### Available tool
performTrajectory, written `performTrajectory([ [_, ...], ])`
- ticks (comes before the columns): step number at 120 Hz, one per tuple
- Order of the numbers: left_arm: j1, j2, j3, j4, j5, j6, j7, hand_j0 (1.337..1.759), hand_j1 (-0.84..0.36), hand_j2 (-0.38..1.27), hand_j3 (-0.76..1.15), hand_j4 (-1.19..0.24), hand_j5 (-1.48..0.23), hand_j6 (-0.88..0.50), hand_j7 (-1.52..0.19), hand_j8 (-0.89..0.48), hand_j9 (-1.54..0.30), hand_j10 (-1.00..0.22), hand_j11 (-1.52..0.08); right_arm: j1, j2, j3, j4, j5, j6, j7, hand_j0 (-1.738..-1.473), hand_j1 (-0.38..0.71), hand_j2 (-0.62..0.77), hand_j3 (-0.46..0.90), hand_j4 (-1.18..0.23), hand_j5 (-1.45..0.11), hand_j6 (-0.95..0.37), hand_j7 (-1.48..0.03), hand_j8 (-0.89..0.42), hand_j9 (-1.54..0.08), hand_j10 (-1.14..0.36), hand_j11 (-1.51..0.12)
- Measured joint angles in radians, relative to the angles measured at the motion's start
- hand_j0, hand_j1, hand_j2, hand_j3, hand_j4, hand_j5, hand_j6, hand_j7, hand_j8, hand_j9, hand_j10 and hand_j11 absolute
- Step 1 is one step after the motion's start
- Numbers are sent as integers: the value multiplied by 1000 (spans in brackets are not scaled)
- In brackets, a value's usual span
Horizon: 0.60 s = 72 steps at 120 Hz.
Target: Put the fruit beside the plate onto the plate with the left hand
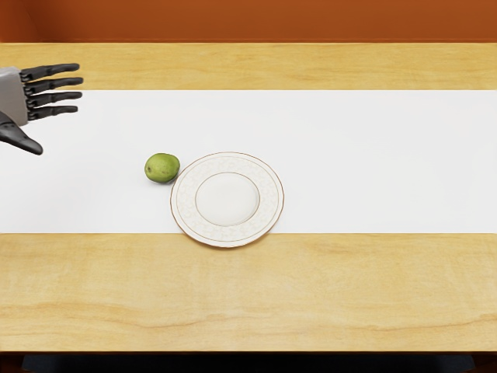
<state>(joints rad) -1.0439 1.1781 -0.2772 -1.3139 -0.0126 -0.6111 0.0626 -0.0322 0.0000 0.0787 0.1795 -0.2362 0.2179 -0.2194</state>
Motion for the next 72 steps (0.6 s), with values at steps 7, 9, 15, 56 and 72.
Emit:
performTrajectory([
  [7,-1,1,0,2,4,0,0,1658,341,3,0,-7,-10,-7,-9,-7,-9,-8,-9,0,0,0,0,0,0,0,-1658,-323,-4,0,-22,-29,-22,-29,-22,-29,-22,-29],
  [9,-1,2,0,2,6,0,0,1658,341,3,0,-7,-10,-7,-9,-7,-9,-8,-9,0,0,1,0,0,0,0,-1658,-323,-4,0,-22,-28,-22,-28,-22,-28,-22,-28],
  [15,-2,3,0,3,21,0,0,1658,341,3,0,-7,-10,-7,-9,-7,-9,-7,-9,0,0,1,0,0,1,0,-1658,-323,-4,0,-22,-28,-22,-28,-22,-28,-22,-28],
  [56,-170,-95,-8,2,252,0,356,1658,339,3,0,-10,-12,-11,-12,-11,-12,-11,-11,0,0,1,1,0,1,0,-1658,-323,-4,0,-22,-28,-22,-28,-22,-28,-22,-28],
  [72,-245,-169,-14,-3,270,0,495,1658,337,2,0,-14,-14,-14,-14,-14,-14,-13,-14,0,0,1,1,0,1,0,-1658,-323,-4,0,-22,-28,-22,-28,-22,-28,-22,-28],
])
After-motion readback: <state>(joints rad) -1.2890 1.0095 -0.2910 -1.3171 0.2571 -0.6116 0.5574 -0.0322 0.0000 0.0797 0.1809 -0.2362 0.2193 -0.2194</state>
